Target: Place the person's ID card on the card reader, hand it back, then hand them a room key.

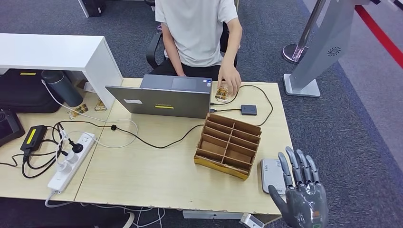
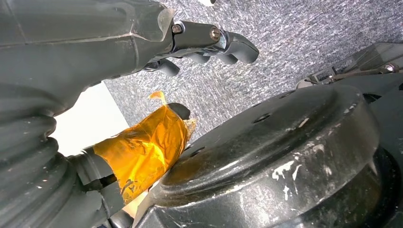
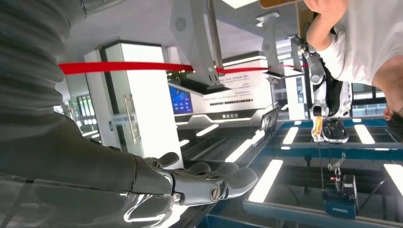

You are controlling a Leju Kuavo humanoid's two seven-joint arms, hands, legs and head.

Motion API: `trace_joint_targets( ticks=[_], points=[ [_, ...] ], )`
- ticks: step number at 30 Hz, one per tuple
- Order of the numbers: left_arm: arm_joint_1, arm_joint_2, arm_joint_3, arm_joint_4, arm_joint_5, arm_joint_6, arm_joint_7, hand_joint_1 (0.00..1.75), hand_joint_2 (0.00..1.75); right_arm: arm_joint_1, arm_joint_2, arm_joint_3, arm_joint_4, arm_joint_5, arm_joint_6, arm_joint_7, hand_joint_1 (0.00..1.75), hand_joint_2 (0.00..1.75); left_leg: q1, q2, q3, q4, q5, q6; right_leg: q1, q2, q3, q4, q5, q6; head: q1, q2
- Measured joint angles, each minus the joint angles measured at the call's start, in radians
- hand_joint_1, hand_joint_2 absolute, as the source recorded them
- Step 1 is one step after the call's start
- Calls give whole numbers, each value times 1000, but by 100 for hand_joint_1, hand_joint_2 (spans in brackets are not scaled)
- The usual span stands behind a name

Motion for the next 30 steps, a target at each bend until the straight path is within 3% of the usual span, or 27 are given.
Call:
trace_joint_targets(
  ticks=[17,30],
  points=[
    [-11,-3,0,0,-16,-13,-27,0,175,-79,3,111,128,-16,13,54,0,175,0,0,0,0,1,0,0,0,0,0,1,1,0,0],
    [-34,-3,0,0,-36,-18,-21,0,175,-163,96,49,248,31,9,35,0,175,0,0,0,0,1,0,0,1,0,0,1,1,0,0]
  ],
)
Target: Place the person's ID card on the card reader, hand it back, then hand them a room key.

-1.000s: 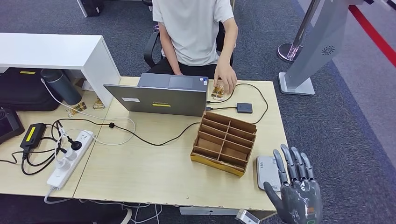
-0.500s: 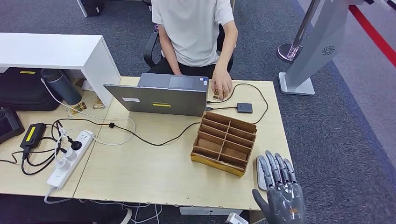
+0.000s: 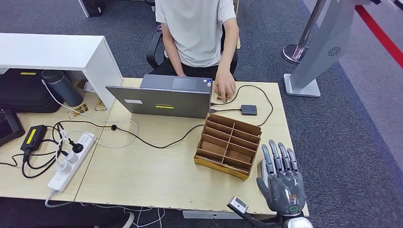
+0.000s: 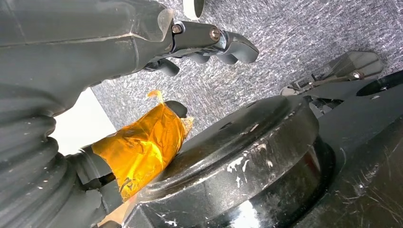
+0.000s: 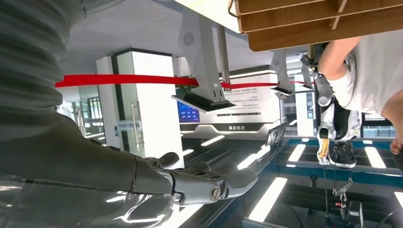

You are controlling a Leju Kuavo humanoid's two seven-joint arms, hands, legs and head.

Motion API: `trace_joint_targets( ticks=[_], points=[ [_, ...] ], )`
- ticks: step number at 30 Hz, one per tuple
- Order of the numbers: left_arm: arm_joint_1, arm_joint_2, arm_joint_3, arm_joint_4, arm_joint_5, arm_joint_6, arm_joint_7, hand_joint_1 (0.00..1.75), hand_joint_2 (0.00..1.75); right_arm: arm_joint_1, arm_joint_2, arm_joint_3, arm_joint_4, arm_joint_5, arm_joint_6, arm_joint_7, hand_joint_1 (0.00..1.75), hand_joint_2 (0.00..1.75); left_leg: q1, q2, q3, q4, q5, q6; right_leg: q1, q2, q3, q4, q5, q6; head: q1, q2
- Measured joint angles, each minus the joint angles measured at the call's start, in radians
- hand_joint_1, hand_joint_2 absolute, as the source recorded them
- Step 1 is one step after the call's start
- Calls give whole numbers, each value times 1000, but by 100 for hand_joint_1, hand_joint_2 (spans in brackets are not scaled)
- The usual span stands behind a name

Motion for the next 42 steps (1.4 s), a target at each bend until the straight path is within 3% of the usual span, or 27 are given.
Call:
trace_joint_targets(
  ticks=[9,16,19,29,42],
  points=[
    [-5,0,0,0,1,0,7,0,175,-26,70,-15,69,-69,14,-78,0,175,0,0,0,0,0,0,0,0,0,0,0,0,0,0],
    [-4,0,0,0,12,3,-2,0,175,-25,74,35,39,-282,166,-138,0,175,0,0,0,0,0,0,0,0,0,0,0,0,0,0],
    [-4,0,0,0,15,3,-3,0,175,-25,70,55,24,-314,198,-142,0,175,0,0,0,0,0,0,0,0,0,0,0,0,0,0],
    [-6,0,0,0,3,2,1,0,175,-55,72,103,48,-302,209,-148,0,175,0,0,0,0,0,0,0,0,0,0,0,0,0,0],
    [-6,4,0,0,-6,-8,39,0,175,-136,156,131,223,-251,129,-140,0,175,0,0,-1,0,1,-1,0,0,0,1,0,0,0,0]
  ],
)
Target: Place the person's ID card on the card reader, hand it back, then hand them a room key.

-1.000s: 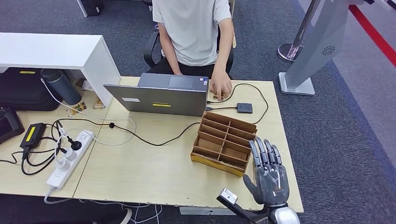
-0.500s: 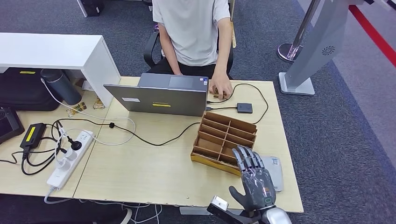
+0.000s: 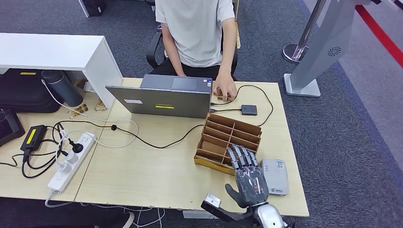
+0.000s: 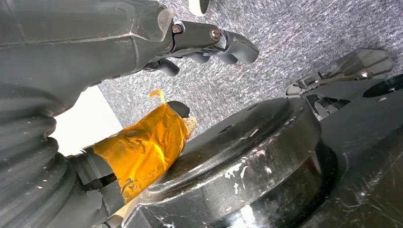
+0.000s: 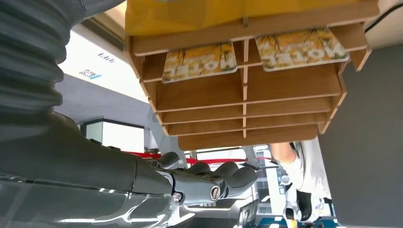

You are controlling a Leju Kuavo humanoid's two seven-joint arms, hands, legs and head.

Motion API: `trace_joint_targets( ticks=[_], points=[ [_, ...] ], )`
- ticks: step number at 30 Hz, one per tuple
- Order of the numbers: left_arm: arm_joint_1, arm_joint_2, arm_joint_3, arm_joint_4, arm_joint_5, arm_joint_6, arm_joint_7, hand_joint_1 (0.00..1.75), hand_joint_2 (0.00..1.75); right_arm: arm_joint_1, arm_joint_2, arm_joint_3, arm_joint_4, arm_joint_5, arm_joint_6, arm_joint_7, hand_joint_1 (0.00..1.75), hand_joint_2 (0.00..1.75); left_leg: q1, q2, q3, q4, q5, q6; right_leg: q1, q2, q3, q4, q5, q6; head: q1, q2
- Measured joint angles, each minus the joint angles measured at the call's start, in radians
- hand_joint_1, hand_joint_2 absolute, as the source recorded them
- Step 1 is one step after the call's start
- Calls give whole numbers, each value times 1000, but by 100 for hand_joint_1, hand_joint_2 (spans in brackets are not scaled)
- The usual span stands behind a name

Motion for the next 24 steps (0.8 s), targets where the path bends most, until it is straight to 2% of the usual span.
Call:
trace_joint_targets(
  ticks=[6,24],
  points=[
    [0,1,0,0,-6,-2,1,0,175,-26,26,6,47,2,1,4,0,175,0,0,0,0,0,0,0,0,0,0,0,0,0,0],
    [0,2,0,0,-8,-7,6,0,175,-31,36,-22,120,24,-3,51,0,175,0,0,0,0,0,0,0,0,0,0,0,0,0,0]
  ],
)
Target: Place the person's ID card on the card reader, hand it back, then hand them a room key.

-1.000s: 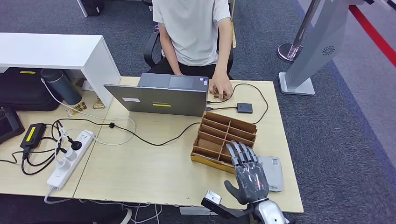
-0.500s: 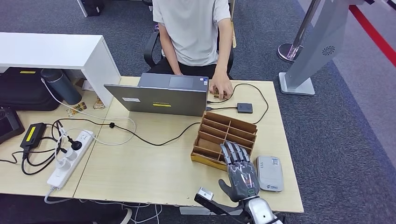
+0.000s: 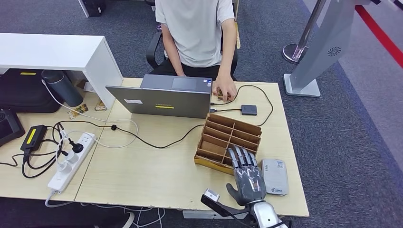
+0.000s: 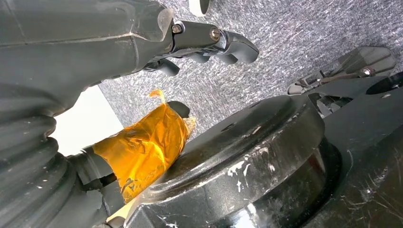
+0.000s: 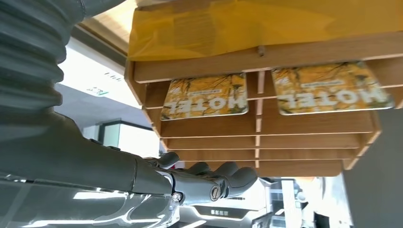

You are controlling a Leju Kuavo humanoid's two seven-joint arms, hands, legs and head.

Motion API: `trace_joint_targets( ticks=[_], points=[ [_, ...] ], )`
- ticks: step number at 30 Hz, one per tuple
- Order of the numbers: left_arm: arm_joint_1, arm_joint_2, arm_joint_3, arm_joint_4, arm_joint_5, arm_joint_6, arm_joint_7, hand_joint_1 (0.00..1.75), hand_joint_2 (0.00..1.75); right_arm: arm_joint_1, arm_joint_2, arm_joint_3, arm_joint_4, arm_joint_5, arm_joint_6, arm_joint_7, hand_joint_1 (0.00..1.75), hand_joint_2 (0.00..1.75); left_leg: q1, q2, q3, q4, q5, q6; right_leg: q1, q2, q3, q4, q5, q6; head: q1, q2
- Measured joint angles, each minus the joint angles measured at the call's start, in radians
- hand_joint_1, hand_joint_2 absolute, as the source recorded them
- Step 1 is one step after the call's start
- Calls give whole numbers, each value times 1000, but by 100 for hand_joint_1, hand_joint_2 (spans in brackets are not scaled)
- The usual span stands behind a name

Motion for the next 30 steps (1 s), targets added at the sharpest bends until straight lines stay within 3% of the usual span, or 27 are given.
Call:
trace_joint_targets(
  ticks=[10,30],
  points=[
    [1,1,0,0,0,1,2,0,175,25,-3,-53,-21,0,0,6,0,175,0,0,0,0,0,0,0,0,0,0,0,0,0,0],
    [1,0,0,0,-4,6,1,0,175,12,21,-55,-8,1,2,-24,0,175,0,0,0,0,0,0,0,0,0,0,0,0,0,0]
  ],
)
